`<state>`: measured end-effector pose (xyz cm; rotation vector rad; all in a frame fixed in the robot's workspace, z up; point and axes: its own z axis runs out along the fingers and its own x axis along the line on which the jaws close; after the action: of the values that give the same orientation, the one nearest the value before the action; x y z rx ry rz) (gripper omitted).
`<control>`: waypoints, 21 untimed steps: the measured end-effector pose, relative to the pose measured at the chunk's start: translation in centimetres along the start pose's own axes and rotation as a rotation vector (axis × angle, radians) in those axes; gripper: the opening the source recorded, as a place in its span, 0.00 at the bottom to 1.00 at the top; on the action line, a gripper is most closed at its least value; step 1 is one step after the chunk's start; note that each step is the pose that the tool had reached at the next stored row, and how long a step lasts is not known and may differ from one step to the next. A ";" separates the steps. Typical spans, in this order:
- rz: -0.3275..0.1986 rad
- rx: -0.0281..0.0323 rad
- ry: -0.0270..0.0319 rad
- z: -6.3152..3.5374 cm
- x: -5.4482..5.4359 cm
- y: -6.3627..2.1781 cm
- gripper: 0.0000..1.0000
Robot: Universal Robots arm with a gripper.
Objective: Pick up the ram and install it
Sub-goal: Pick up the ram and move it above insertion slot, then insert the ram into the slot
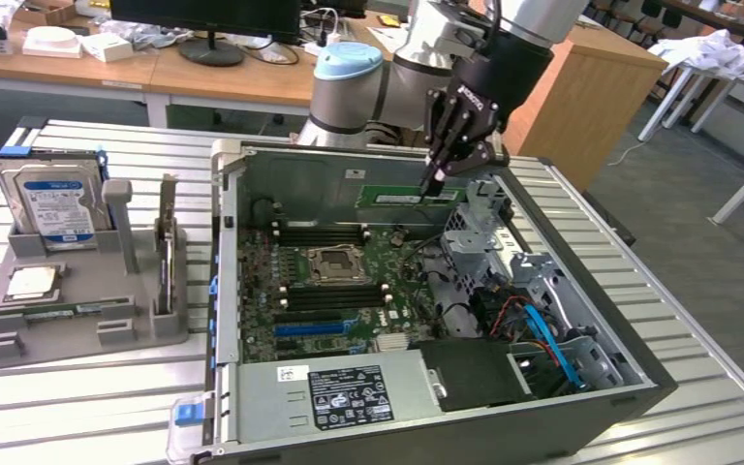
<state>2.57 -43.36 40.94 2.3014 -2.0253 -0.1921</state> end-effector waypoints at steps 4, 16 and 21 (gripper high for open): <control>0.000 -0.0001 0.0000 -0.03 -0.2 -0.57 0.12; 0.000 -0.0001 0.0000 -0.04 -0.7 -1.03 0.12; 0.000 -0.0002 0.0001 -0.03 -0.7 -1.03 0.12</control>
<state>3.49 -42.51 40.87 2.3014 -2.0249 -0.1922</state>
